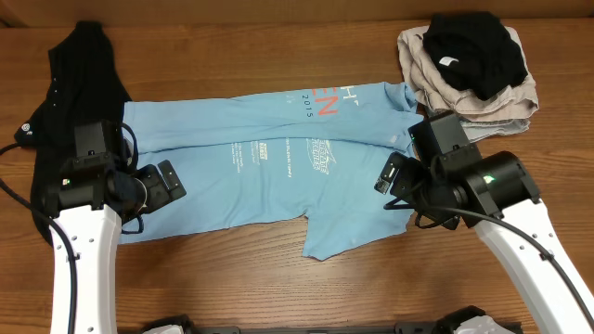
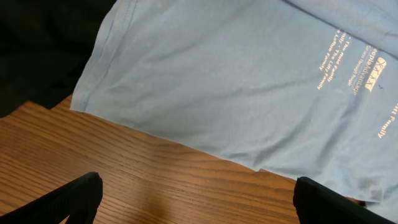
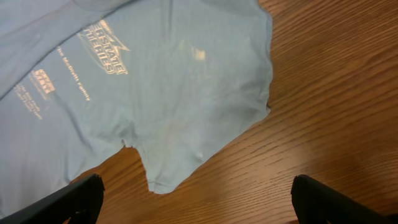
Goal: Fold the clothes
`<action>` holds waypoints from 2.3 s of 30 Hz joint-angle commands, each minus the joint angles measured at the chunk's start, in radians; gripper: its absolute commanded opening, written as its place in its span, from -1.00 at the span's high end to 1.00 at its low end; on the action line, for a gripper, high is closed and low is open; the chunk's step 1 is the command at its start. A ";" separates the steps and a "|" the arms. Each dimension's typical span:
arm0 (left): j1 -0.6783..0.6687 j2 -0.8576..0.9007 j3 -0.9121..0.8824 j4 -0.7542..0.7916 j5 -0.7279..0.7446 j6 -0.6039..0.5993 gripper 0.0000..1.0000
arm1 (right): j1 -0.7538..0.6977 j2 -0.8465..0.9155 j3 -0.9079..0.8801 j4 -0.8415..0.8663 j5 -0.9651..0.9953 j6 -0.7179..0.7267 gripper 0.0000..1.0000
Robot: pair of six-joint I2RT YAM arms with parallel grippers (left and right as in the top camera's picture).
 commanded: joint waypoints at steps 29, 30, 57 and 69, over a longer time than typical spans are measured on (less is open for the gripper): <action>0.278 0.081 -0.436 0.499 -0.153 -0.207 -0.40 | 0.006 0.031 -0.193 0.195 -0.025 -0.078 -0.70; 0.288 0.096 -0.436 0.502 -0.166 -0.207 -0.40 | 0.006 0.031 -0.193 0.195 -0.025 -0.078 -0.70; 0.345 0.375 -0.436 0.622 -0.011 -0.105 0.92 | 0.006 0.060 -0.193 0.200 -0.025 -0.082 -0.59; 0.345 0.375 -0.281 0.400 0.201 0.051 0.92 | 0.006 0.060 -0.268 0.204 -0.135 -0.077 -0.57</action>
